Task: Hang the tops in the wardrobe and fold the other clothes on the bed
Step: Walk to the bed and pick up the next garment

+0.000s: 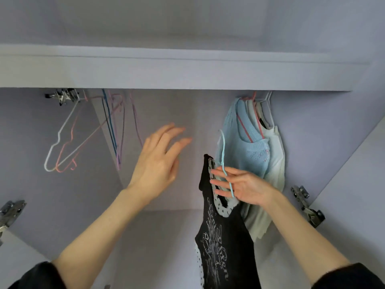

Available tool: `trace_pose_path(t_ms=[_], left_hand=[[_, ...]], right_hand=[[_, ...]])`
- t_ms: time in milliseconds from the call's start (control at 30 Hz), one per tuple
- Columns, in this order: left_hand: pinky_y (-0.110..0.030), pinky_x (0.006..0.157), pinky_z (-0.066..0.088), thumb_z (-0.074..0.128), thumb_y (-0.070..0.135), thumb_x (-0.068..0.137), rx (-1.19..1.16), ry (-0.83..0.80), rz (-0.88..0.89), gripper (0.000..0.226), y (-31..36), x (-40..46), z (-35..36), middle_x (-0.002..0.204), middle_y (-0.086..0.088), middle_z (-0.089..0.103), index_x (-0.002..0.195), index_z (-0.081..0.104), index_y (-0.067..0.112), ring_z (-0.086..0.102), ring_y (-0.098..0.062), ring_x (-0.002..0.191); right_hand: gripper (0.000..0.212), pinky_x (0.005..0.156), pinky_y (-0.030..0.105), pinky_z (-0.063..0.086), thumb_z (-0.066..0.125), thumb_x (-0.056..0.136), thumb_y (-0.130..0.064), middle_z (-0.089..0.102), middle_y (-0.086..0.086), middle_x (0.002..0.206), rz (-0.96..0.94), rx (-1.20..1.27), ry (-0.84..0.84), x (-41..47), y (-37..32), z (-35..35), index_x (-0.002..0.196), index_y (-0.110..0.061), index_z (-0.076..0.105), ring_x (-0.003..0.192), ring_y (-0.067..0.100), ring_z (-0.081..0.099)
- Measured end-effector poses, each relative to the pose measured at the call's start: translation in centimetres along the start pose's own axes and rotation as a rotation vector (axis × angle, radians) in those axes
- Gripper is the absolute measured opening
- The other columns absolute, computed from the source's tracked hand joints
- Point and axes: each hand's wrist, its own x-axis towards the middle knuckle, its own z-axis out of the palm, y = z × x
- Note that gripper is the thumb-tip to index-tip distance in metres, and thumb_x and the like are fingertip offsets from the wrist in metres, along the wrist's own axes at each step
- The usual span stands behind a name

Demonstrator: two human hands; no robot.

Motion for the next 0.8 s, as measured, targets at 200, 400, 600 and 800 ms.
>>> trace_pose_path(t_ms=[200, 400, 600, 800], left_hand=[[-0.064, 0.110, 0.004, 0.055, -0.009, 0.067, 0.416, 0.077, 0.080, 0.091, -0.6, 5.8, 0.2, 0.153, -0.012, 0.014, 0.147, 0.023, 0.019, 0.006, -0.041, 0.141], [-0.066, 0.106, -0.005, 0.057, -0.012, 0.064, 0.572, 0.088, 0.076, 0.103, -2.1, 7.0, 1.2, 0.155, -0.009, 0.009, 0.150, 0.011, 0.022, -0.004, -0.038, 0.143], [-0.068, 0.104, 0.002, 0.055, -0.007, 0.063, 0.570, 0.106, 0.090, 0.101, -2.6, 7.0, 1.7, 0.154, -0.009, 0.009, 0.149, 0.012, 0.023, -0.005, -0.038, 0.143], [-0.064, 0.106, -0.008, 0.054, -0.003, 0.065, 0.581, 0.128, 0.091, 0.101, -2.5, 7.2, 2.1, 0.157, -0.003, -0.020, 0.150, 0.006, 0.025, -0.019, -0.033, 0.142]], right_hand=[[0.021, 0.082, 0.036, 0.054, 0.041, 0.095, 0.001, 0.053, 0.007, 0.133, -0.215, -0.037, 0.062, 1.8, -3.6, 0.7, 0.113, 0.001, 0.053, 0.104, 0.028, 0.065], [0.034, 0.074, 0.030, 0.055, 0.049, 0.093, 0.001, 0.061, 0.020, 0.116, -0.368, -0.142, 0.280, 3.8, -6.7, 0.6, 0.126, 0.008, 0.046, 0.094, 0.026, 0.067], [0.033, 0.063, 0.026, 0.057, 0.043, 0.099, -0.012, 0.070, 0.007, 0.101, -0.500, -0.139, 0.320, 4.6, -10.1, -0.6, 0.129, 0.002, 0.047, 0.086, 0.023, 0.071], [0.036, 0.068, 0.030, 0.056, 0.037, 0.102, -0.014, 0.062, 0.015, 0.119, -0.507, -0.128, 0.353, 5.8, -13.3, -1.0, 0.135, -0.001, 0.040, 0.084, 0.022, 0.069]])
